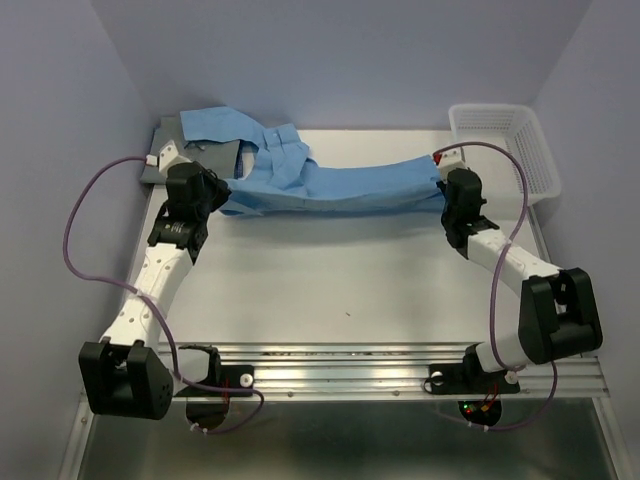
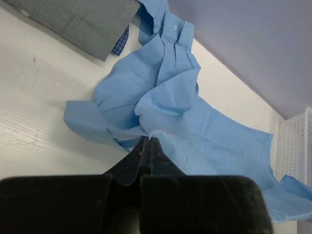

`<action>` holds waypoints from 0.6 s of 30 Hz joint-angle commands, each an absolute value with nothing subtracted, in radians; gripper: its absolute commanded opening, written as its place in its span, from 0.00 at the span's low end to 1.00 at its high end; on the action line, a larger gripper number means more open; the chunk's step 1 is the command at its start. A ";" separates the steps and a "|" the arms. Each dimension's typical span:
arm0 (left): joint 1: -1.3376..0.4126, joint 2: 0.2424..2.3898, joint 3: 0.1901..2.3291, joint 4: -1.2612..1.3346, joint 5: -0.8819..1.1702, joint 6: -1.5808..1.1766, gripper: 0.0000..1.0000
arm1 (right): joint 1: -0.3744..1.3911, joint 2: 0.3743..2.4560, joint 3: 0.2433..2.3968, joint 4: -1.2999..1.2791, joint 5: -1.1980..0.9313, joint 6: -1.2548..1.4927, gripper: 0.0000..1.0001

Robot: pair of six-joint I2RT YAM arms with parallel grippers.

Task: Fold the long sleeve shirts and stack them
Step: Fold the shirt

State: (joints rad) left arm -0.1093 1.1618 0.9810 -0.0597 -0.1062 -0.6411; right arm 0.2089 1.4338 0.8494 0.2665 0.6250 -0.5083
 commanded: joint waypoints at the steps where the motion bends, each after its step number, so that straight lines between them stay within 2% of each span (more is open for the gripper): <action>1: -0.100 1.079 0.898 -0.080 -0.110 -0.658 0.00 | 0.198 1.387 0.821 0.368 0.592 -0.568 0.01; 5: -0.100 1.006 0.796 -0.152 -0.136 -0.712 0.00 | 0.198 1.339 0.726 0.244 0.724 -0.275 0.02; 7: -0.100 0.970 0.740 -0.207 -0.155 -0.730 0.00 | 0.189 1.359 0.697 0.184 0.940 -0.111 0.27; 9: -0.098 0.953 0.710 -0.265 -0.146 -0.741 0.00 | 0.158 1.377 0.674 0.178 1.180 -0.062 0.64; 11: -0.100 0.939 0.669 -0.288 -0.121 -0.752 0.00 | 0.126 1.362 0.680 0.125 1.233 0.042 0.65; 13: -0.100 0.933 0.651 -0.336 -0.097 -0.755 0.00 | 0.085 1.283 0.704 -0.013 1.123 0.203 0.80; 14: -0.100 0.930 0.650 -0.357 -0.098 -0.761 0.00 | 0.084 1.246 0.716 -0.068 1.064 0.253 1.00; 15: -0.100 0.928 0.653 -0.403 -0.104 -0.768 0.01 | 0.084 1.208 0.725 -0.109 0.952 0.276 1.00; 16: -0.100 0.919 0.667 -0.423 -0.101 -0.767 0.36 | 0.084 1.127 0.735 -0.109 0.881 0.278 1.00; 17: -0.100 0.913 0.676 -0.473 -0.101 -0.764 0.45 | 0.084 1.088 0.742 -0.109 0.824 0.281 1.00; 18: -0.100 0.904 0.686 -0.500 -0.103 -0.759 0.46 | 0.084 1.054 0.752 -0.126 0.783 0.285 1.00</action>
